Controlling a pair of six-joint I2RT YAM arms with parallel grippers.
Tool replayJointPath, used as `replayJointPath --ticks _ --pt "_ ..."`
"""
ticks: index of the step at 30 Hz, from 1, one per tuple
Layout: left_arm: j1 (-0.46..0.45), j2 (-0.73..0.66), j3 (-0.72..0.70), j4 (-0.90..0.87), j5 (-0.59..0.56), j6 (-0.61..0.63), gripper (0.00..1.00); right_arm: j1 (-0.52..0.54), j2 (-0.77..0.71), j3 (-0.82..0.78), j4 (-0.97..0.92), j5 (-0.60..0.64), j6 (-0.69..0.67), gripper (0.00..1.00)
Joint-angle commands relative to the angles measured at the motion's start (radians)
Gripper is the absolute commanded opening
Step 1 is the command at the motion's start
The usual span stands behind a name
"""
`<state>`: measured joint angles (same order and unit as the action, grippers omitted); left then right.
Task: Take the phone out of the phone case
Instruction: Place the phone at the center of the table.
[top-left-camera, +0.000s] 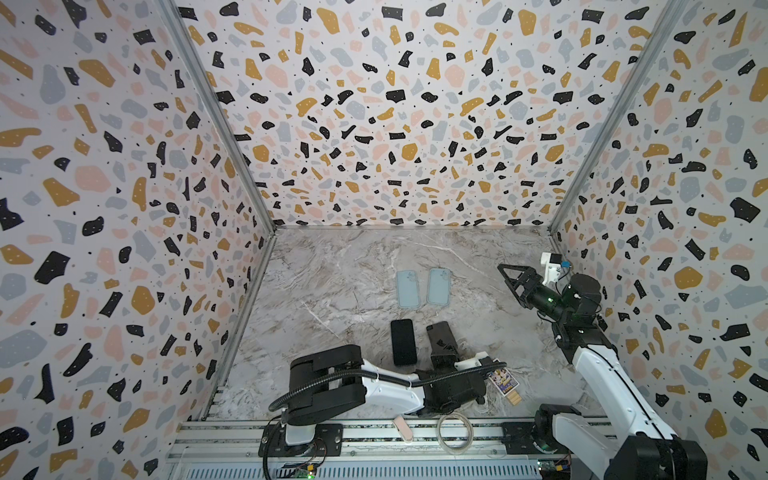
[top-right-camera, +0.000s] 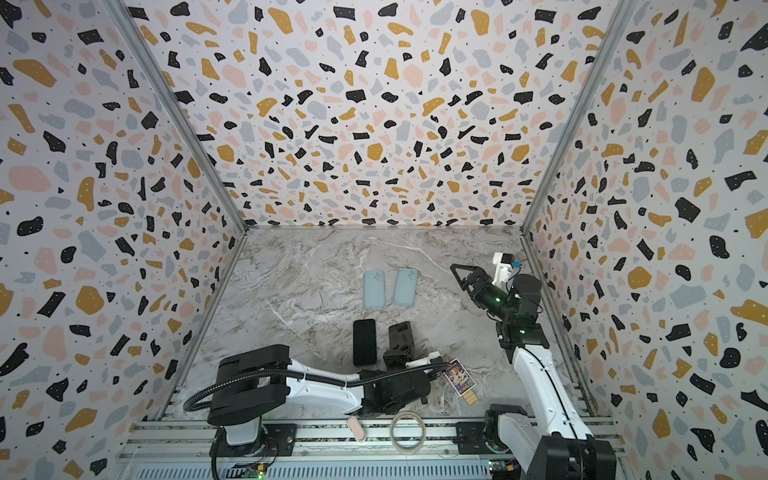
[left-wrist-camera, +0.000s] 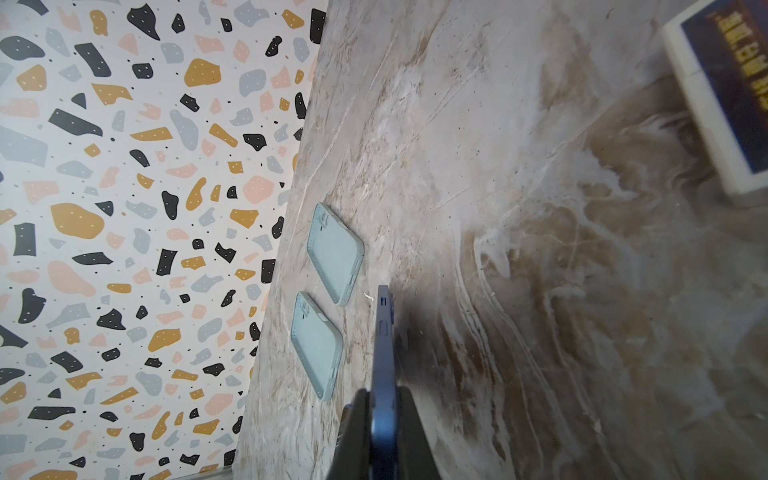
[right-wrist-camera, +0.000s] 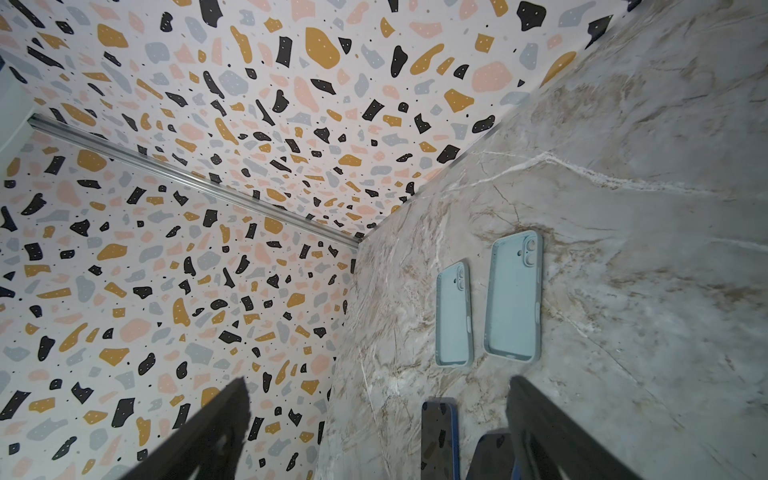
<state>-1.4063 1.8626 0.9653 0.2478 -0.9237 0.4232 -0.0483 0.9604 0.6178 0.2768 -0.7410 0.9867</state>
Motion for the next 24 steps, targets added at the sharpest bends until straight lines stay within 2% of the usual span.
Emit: replayJointPath --ticks 1,3,4,5,8,17,24 --pt "0.009 0.008 -0.011 0.088 -0.012 0.023 0.0 0.002 -0.045 0.005 -0.017 -0.019 0.007 0.97" --pt "0.01 0.009 -0.017 0.088 -0.01 0.022 0.03 0.002 -0.054 0.006 -0.028 -0.023 0.001 0.97" --pt "0.01 0.009 -0.02 0.086 -0.01 0.018 0.16 0.001 -0.055 0.004 -0.032 -0.028 -0.001 0.97" --pt "0.01 0.007 -0.023 0.078 -0.005 0.012 0.23 0.0 -0.055 0.004 -0.034 -0.035 -0.003 0.97" --pt "0.009 0.006 -0.026 0.053 0.003 -0.013 0.34 -0.005 -0.057 -0.002 -0.031 -0.038 -0.003 0.97" --pt "0.009 0.006 -0.045 0.051 0.003 -0.039 0.39 -0.008 -0.042 -0.008 -0.002 -0.047 0.012 0.97" --pt "0.009 -0.027 -0.046 0.032 0.012 -0.078 0.62 -0.01 -0.037 -0.023 0.019 -0.06 0.018 0.98"
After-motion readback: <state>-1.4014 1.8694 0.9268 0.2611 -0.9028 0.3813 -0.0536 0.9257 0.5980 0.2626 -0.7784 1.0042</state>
